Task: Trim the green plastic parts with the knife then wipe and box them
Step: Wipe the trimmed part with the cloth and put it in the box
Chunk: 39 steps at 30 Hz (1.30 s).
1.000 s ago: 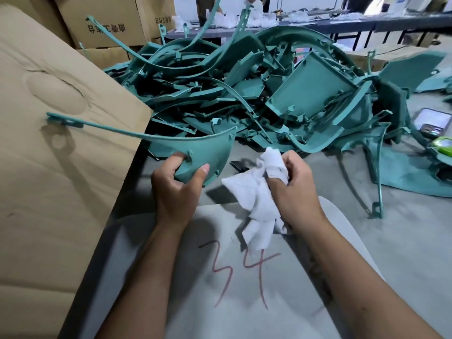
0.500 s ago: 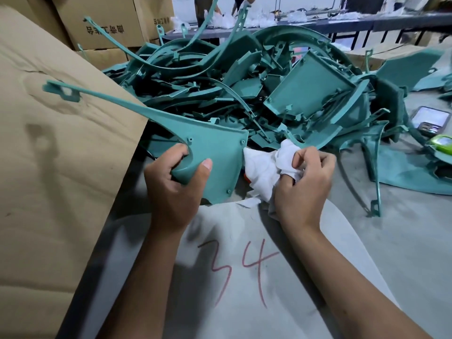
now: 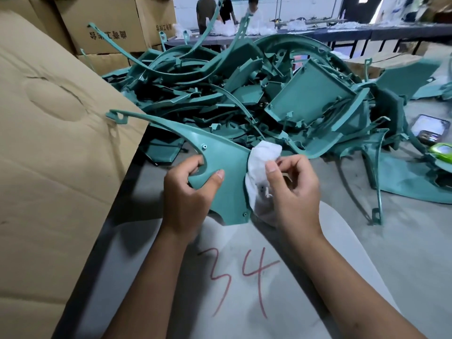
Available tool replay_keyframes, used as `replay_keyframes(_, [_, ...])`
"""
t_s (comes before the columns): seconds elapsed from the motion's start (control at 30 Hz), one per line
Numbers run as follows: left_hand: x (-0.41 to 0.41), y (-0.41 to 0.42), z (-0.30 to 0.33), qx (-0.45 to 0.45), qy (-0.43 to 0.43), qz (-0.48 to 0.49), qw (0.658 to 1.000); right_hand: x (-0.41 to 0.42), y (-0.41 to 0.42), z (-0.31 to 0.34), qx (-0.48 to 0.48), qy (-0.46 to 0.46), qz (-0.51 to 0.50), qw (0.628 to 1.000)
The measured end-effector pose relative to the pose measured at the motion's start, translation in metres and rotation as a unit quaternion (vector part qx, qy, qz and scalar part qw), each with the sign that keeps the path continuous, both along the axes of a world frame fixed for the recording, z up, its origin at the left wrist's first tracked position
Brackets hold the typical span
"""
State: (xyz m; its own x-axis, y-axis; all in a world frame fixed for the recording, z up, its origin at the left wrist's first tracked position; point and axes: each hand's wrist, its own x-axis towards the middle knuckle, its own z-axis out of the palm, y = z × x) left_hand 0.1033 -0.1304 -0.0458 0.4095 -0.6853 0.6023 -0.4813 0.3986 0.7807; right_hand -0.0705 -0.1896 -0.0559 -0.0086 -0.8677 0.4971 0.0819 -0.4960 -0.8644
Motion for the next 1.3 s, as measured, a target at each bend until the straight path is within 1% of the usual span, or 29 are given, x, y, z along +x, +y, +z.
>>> replay_keyframes(0.07, [-0.001, 0.000, 0.000, -0.001, 0.010, -0.011, 1.000, 0.003, -0.001, -0.001, 0.061, -0.004, 0.043, 0.997])
replay_keyframes(0.17, [-0.002, 0.000, -0.001, -0.004, 0.050, -0.019, 0.999, 0.007, -0.004, -0.006, 0.120, 0.038, 0.047, 0.991])
replay_keyframes(0.2, [-0.002, 0.001, -0.001, -0.011, 0.053, -0.017, 0.998, 0.007, -0.005, -0.005, 0.128, 0.053, 0.057, 0.989])
replay_keyframes(0.3, [-0.003, 0.001, 0.000, -0.033, 0.039, -0.019, 0.999, 0.006, -0.005, -0.007, 0.100, 0.097, 0.111, 0.984])
replay_keyframes(0.33, [-0.003, 0.001, 0.001, -0.034, 0.037, -0.025, 0.998, 0.006, -0.003, -0.006, 0.098, 0.092, 0.126, 0.983])
replay_keyframes(0.4, [-0.001, 0.000, 0.001, -0.028, 0.055, -0.044, 0.997, 0.006, -0.001, -0.004, 0.104, 0.052, 0.129, 0.985])
replay_keyframes(0.47, [-0.001, -0.001, 0.002, -0.017, 0.125, -0.102, 0.987, 0.005, -0.003, -0.004, 0.115, 0.009, 0.099, 0.988])
replay_keyframes(0.53, [-0.003, 0.000, 0.001, -0.002, 0.202, -0.200, 0.959, 0.004, -0.006, -0.006, 0.122, -0.005, 0.057, 0.991])
replay_keyframes(0.57, [-0.006, 0.001, 0.000, 0.013, 0.224, -0.232, 0.947, 0.004, -0.008, -0.008, 0.124, -0.007, 0.040, 0.991])
replay_keyframes(0.6, [-0.009, 0.002, 0.000, 0.033, 0.228, -0.239, 0.943, 0.004, -0.008, -0.009, 0.127, -0.010, 0.025, 0.991])
replay_keyframes(0.67, [-0.014, 0.002, -0.003, 0.060, 0.191, -0.186, 0.962, 0.004, -0.005, -0.009, 0.122, -0.014, 0.011, 0.992])
replay_keyframes(0.7, [-0.017, 0.001, -0.004, 0.057, 0.167, -0.171, 0.969, 0.004, -0.004, -0.009, 0.118, -0.018, 0.006, 0.993])
replay_keyframes(0.77, [-0.019, 0.001, -0.004, 0.032, 0.139, -0.175, 0.974, 0.005, -0.002, -0.009, 0.106, -0.025, 0.003, 0.994])
replay_keyframes(0.83, [-0.018, 0.001, -0.003, 0.011, 0.133, -0.148, 0.980, 0.006, 0.001, -0.007, 0.100, -0.028, 0.007, 0.995])
replay_keyframes(1.0, [-0.024, 0.004, -0.002, -0.025, 0.139, -0.109, 0.984, 0.006, 0.002, -0.005, 0.123, -0.013, 0.018, 0.992])
replay_keyframes(1.17, [-0.018, 0.002, 0.004, -0.065, 0.227, -0.033, 0.971, 0.012, 0.009, -0.011, 0.114, 0.032, 0.094, 0.989])
replay_keyframes(1.3, [-0.018, 0.004, 0.008, -0.083, 0.239, -0.043, 0.966, 0.011, 0.007, -0.008, 0.121, 0.045, 0.137, 0.982])
